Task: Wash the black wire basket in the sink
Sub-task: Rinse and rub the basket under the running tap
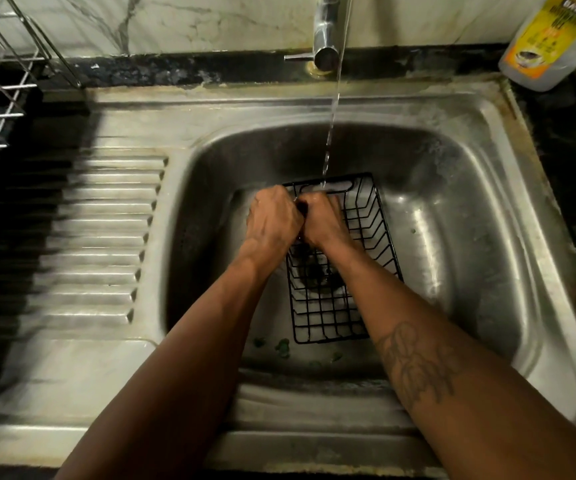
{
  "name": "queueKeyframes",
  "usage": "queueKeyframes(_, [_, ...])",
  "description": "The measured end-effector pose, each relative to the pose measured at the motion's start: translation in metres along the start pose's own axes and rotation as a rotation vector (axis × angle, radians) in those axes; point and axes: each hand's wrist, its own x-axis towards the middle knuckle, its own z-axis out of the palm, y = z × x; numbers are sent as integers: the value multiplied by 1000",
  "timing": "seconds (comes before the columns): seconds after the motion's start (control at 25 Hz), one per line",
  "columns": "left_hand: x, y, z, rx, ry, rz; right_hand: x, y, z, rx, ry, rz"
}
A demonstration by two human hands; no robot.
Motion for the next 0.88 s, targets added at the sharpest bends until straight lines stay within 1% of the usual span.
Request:
queueKeyframes(0.08, [0, -2, -1, -11, -3, -13, -1, 12, -8, 131, 134, 158])
queueKeyframes(0.12, [0, -2, -1, -3, -9, -4, -4, 18, -14, 153, 197, 228])
queueKeyframes(0.16, [0, -2, -1, 7, -12, 6, -6, 24, -19, 119, 246, 265])
queueKeyframes(0.2, [-1, 0, -1, 21, -8, 14, -7, 26, -20, 72, 266, 262])
queueKeyframes(0.24, [-2, 3, -3, 33, -5, 10, -6, 22, -20, 25, 231, 223])
queueKeyframes(0.32, [-2, 3, -5, 33, 1, -3, -6, 5, -8, -25, 41, 72])
queueKeyframes(0.36, [-3, 3, -6, 23, 5, -8, -7, -2, -2, -10, -42, 28])
queueKeyframes(0.4, [-4, 1, -8, 14, 6, -15, -5, -4, 3, 54, -71, 26])
queueKeyframes(0.44, [-6, 0, -7, 13, 7, -18, -2, -2, 4, 159, -34, 75])
queueKeyframes(0.52, [-6, -2, -8, 18, 16, -24, 4, 11, -4, 358, 105, 233])
queueKeyframes(0.56, [-7, -3, -9, 13, 19, -35, 3, 17, -8, 392, 138, 277])
queueKeyframes(0.6, [-6, -4, -10, -6, 19, -48, 2, 20, -12, 370, 149, 290])
queueKeyframes(0.64, [-6, -4, -11, -32, 16, -58, 1, 20, -14, 297, 157, 274])
queueKeyframes(0.72, [-8, -5, -13, -70, 16, -76, -1, 16, -13, 20, 159, 194])
queueKeyframes(0.76, [-10, -5, -15, -52, 26, -76, -2, 13, -11, -89, 153, 183])
queueKeyframes(0.8, [-11, -6, -17, 7, 50, -70, -3, 11, -10, -132, 140, 190])
queueKeyframes(0.88, [-13, -6, -25, 162, 129, -28, 1, 18, -7, -132, 67, 171])
